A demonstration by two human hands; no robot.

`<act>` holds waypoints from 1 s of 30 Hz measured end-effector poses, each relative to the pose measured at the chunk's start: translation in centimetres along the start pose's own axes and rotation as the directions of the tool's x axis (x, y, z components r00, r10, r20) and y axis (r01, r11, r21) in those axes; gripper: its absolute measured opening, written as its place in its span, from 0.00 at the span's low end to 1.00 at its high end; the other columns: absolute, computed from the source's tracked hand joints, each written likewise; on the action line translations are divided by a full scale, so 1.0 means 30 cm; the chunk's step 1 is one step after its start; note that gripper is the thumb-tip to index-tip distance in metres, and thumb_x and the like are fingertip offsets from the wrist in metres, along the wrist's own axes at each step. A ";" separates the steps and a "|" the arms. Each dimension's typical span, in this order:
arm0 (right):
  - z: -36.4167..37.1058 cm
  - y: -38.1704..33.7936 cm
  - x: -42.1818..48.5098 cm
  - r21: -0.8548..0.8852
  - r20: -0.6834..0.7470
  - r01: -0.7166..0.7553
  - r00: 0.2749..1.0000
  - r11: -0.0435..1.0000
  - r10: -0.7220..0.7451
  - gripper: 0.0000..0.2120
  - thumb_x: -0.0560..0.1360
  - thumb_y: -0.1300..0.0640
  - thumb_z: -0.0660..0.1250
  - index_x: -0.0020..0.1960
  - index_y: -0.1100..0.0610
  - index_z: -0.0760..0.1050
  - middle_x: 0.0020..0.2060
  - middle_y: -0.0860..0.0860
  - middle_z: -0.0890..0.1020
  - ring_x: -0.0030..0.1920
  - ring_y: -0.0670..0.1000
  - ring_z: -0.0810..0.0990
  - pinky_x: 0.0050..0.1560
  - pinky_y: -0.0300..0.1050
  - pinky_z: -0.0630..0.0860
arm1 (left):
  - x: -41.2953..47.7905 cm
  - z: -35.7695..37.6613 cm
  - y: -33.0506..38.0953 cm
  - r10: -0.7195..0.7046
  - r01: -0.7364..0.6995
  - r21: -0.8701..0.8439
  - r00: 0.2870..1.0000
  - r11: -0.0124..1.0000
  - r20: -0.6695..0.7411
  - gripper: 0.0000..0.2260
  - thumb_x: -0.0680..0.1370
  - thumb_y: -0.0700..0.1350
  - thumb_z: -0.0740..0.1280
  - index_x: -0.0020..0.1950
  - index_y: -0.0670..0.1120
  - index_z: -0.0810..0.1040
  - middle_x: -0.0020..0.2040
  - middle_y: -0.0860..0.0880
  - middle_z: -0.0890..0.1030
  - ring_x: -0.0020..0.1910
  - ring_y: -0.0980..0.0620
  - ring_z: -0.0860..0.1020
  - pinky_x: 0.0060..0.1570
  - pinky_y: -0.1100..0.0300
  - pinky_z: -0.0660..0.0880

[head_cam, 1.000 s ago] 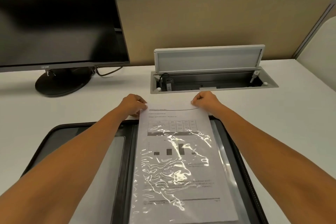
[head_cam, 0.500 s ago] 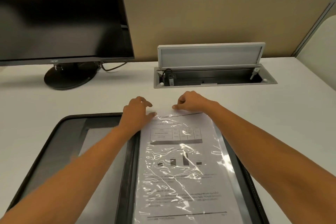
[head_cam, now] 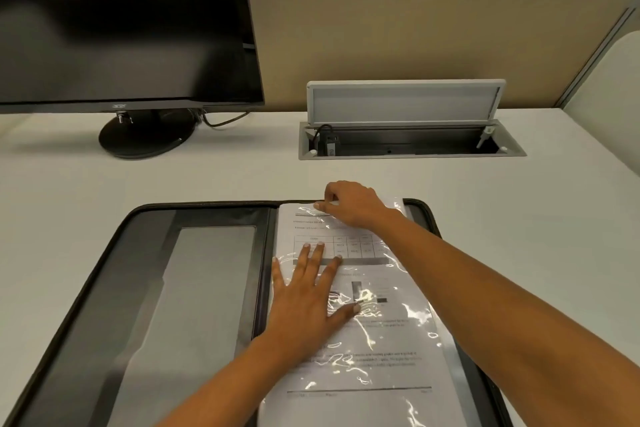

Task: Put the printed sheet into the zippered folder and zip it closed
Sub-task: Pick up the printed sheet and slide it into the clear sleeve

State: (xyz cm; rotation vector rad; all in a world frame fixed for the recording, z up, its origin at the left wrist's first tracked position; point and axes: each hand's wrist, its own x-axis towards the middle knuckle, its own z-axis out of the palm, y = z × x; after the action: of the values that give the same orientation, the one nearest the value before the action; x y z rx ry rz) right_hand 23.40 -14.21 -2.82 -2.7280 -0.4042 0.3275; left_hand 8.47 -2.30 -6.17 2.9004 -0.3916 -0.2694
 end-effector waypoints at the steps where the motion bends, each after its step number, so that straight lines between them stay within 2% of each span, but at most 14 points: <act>1: 0.003 -0.005 -0.006 -0.016 -0.011 0.001 1.000 1.000 -0.001 0.20 0.75 0.41 0.59 0.54 0.57 0.74 0.55 0.55 0.78 0.55 0.55 0.74 0.58 0.53 0.68 | 0.002 0.000 0.004 -0.006 0.006 -0.006 1.000 1.000 -0.002 0.40 0.66 0.72 0.36 0.75 0.57 0.43 0.77 0.51 0.37 0.70 0.55 0.29 0.66 0.41 0.28; 5: 0.012 -0.023 -0.033 -0.046 -0.030 0.009 0.999 0.999 -0.010 0.22 0.75 0.40 0.59 0.54 0.58 0.76 0.55 0.55 0.77 0.58 0.56 0.72 0.61 0.55 0.65 | 0.001 0.002 0.010 -0.012 0.012 0.014 1.000 1.000 -0.003 0.36 0.70 0.71 0.40 0.75 0.57 0.42 0.77 0.52 0.38 0.71 0.55 0.31 0.65 0.41 0.27; 7: 0.014 -0.029 -0.045 -0.035 -0.011 0.008 1.000 0.999 -0.009 0.22 0.75 0.40 0.58 0.52 0.58 0.76 0.52 0.56 0.79 0.55 0.55 0.74 0.61 0.55 0.66 | 0.005 0.005 0.010 -0.020 0.020 0.015 1.000 1.000 0.003 0.36 0.71 0.70 0.42 0.75 0.57 0.42 0.77 0.52 0.38 0.74 0.53 0.33 0.65 0.41 0.27; 12: 0.021 -0.033 -0.068 0.022 0.020 0.001 1.000 1.000 -0.001 0.22 0.75 0.40 0.59 0.51 0.59 0.74 0.50 0.57 0.80 0.45 0.51 0.72 0.54 0.50 0.71 | 0.008 0.016 0.012 -0.010 0.011 0.014 1.000 1.000 -0.017 0.41 0.65 0.72 0.33 0.75 0.57 0.43 0.77 0.51 0.39 0.76 0.50 0.37 0.67 0.39 0.30; 15: 0.022 -0.042 -0.080 0.041 0.063 -0.009 0.998 0.999 0.007 0.21 0.75 0.41 0.59 0.52 0.59 0.73 0.49 0.57 0.79 0.45 0.51 0.71 0.51 0.47 0.71 | 0.003 0.014 0.013 -0.017 0.017 0.005 1.000 1.000 -0.025 0.37 0.69 0.71 0.39 0.75 0.57 0.43 0.77 0.51 0.40 0.76 0.50 0.37 0.67 0.40 0.30; 17: 0.021 -0.046 -0.086 0.029 0.085 -0.022 0.996 0.999 0.020 0.18 0.75 0.41 0.59 0.47 0.57 0.70 0.44 0.55 0.76 0.44 0.51 0.71 0.47 0.45 0.69 | 0.001 0.013 0.016 -0.015 0.015 -0.005 1.000 1.000 -0.026 0.35 0.71 0.70 0.42 0.75 0.57 0.43 0.77 0.51 0.40 0.76 0.50 0.38 0.68 0.39 0.31; 21: 0.017 -0.048 -0.096 0.026 0.098 -0.035 0.995 0.999 0.032 0.17 0.75 0.42 0.60 0.44 0.56 0.67 0.42 0.53 0.74 0.43 0.51 0.72 0.45 0.44 0.68 | 0.000 0.018 0.017 -0.003 0.003 0.000 0.999 1.000 -0.036 0.34 0.72 0.69 0.42 0.75 0.57 0.44 0.77 0.52 0.40 0.76 0.50 0.38 0.68 0.39 0.31; 23: 0.022 -0.046 -0.102 0.018 0.069 -0.020 0.997 1.000 0.018 0.16 0.75 0.43 0.60 0.46 0.57 0.69 0.44 0.54 0.77 0.44 0.51 0.72 0.48 0.46 0.70 | 0.001 0.021 0.017 -0.009 0.010 0.001 0.999 1.000 -0.046 0.34 0.72 0.69 0.42 0.75 0.57 0.44 0.77 0.52 0.40 0.76 0.50 0.38 0.68 0.40 0.31; 25: 0.031 -0.045 -0.109 -0.004 0.014 -0.004 1.000 1.000 0.004 0.18 0.75 0.43 0.60 0.49 0.58 0.72 0.49 0.56 0.80 0.47 0.53 0.74 0.56 0.51 0.70 | 0.002 0.024 0.017 -0.012 0.012 -0.004 0.998 1.000 -0.054 0.33 0.73 0.69 0.43 0.75 0.57 0.44 0.77 0.52 0.40 0.76 0.50 0.38 0.68 0.40 0.31; 28: 0.040 -0.048 -0.121 -0.032 -0.014 -0.007 1.000 0.999 0.007 0.18 0.75 0.44 0.60 0.52 0.58 0.73 0.53 0.56 0.80 0.57 0.56 0.74 0.64 0.58 0.65 | 0.003 0.025 0.017 -0.011 0.011 0.008 0.999 1.000 -0.052 0.34 0.72 0.69 0.42 0.75 0.57 0.43 0.77 0.51 0.40 0.76 0.50 0.38 0.68 0.40 0.32; 30: 0.039 -0.050 -0.130 -0.067 -0.027 -0.013 1.000 0.998 0.011 0.19 0.76 0.43 0.59 0.58 0.57 0.72 0.58 0.55 0.77 0.62 0.57 0.71 0.65 0.59 0.62 | 0.003 0.024 0.019 -0.015 0.015 0.012 0.999 1.000 -0.049 0.35 0.72 0.69 0.42 0.75 0.56 0.42 0.77 0.51 0.40 0.76 0.50 0.39 0.69 0.39 0.33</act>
State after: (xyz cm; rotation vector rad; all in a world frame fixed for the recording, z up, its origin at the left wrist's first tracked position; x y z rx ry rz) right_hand 19.08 -13.74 -2.64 -2.7986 -0.3990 0.2849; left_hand 8.29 -2.98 -6.74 2.9166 -0.3649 -0.1992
